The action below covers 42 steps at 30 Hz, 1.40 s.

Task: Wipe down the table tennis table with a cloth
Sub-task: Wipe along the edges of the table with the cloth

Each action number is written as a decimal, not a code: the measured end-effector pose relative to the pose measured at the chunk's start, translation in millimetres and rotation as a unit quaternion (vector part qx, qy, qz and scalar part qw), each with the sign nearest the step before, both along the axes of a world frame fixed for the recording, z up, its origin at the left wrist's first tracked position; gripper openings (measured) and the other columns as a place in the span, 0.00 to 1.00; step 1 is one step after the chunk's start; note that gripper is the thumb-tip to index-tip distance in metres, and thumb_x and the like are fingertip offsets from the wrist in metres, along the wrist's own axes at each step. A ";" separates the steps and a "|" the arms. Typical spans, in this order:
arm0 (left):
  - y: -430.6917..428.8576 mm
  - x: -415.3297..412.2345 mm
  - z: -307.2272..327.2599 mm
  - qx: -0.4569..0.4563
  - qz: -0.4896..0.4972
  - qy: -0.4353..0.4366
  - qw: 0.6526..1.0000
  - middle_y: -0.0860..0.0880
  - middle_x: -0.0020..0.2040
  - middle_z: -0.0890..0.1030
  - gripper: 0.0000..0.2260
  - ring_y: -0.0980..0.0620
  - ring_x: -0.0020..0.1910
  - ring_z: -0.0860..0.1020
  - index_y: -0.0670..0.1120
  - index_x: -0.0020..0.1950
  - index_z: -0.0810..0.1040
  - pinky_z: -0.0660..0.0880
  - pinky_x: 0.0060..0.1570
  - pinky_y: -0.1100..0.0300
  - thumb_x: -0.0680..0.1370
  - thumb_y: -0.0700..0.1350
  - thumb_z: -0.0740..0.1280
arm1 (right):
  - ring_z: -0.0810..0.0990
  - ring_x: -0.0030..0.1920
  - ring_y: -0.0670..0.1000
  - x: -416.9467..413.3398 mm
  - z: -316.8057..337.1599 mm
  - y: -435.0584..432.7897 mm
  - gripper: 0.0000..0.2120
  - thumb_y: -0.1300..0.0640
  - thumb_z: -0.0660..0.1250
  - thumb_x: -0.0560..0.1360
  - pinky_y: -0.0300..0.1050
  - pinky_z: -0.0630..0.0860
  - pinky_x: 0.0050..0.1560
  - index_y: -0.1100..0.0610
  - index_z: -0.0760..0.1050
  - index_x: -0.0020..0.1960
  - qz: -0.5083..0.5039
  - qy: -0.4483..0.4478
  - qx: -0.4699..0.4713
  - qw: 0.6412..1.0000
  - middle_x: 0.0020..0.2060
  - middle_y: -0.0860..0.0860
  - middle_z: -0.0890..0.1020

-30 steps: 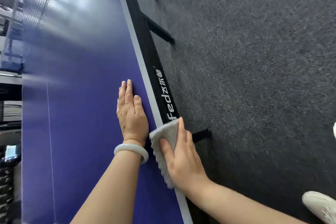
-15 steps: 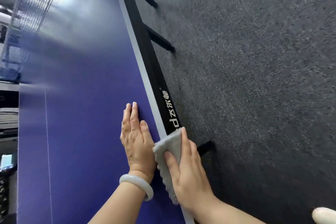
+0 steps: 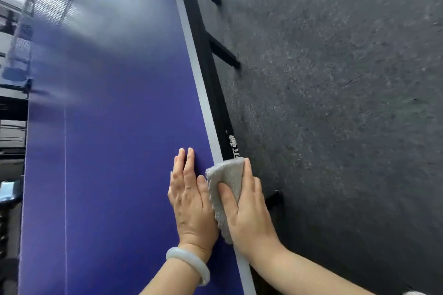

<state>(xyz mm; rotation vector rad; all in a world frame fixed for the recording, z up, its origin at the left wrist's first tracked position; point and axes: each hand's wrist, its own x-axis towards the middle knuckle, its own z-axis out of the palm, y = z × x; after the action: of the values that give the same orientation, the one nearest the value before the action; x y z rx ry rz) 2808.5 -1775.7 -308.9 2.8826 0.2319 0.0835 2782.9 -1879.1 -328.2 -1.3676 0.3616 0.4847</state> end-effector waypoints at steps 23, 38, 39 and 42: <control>-3.5 2.4 3.8 0.039 -0.015 0.032 0.999 0.53 0.79 0.56 0.25 0.54 0.78 0.53 0.47 0.79 0.59 0.53 0.75 0.48 0.80 0.48 0.48 | 0.73 0.66 0.53 97.2 1.2 5.6 0.33 0.36 0.56 0.78 0.54 0.70 0.67 0.53 0.60 0.77 -0.044 0.007 -0.047 0.998 0.67 0.54 0.71; 19.9 166.1 28.3 0.006 -0.065 -0.015 0.998 0.43 0.71 0.70 0.16 0.45 0.72 0.67 0.37 0.69 0.72 0.62 0.73 0.50 0.81 0.36 0.60 | 0.73 0.61 0.49 156.5 -19.3 2.2 0.25 0.39 0.57 0.80 0.41 0.66 0.60 0.50 0.64 0.72 -0.011 -0.024 -0.024 0.999 0.61 0.51 0.73; 17.3 188.8 25.9 0.002 -0.060 -0.013 0.998 0.43 0.72 0.69 0.17 0.46 0.73 0.65 0.38 0.71 0.70 0.60 0.74 0.51 0.82 0.38 0.59 | 0.72 0.62 0.48 156.5 -18.1 1.0 0.27 0.38 0.56 0.79 0.40 0.65 0.61 0.50 0.63 0.73 -0.010 -0.023 -0.019 0.999 0.62 0.51 0.72; 8.0 249.2 17.6 0.014 -0.067 0.002 0.998 0.46 0.77 0.63 0.20 0.48 0.77 0.59 0.41 0.76 0.64 0.54 0.76 0.53 0.84 0.43 0.57 | 0.71 0.65 0.48 158.1 -14.4 -4.3 0.39 0.31 0.51 0.71 0.44 0.66 0.67 0.52 0.61 0.75 0.004 -0.022 -0.012 1.000 0.64 0.50 0.72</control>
<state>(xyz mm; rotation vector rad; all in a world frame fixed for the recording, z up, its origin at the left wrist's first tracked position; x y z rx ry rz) 3057.7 -1767.7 -291.4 2.9180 0.0371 0.0564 2941.0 -1883.4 -342.6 -1.4007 0.3270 0.4582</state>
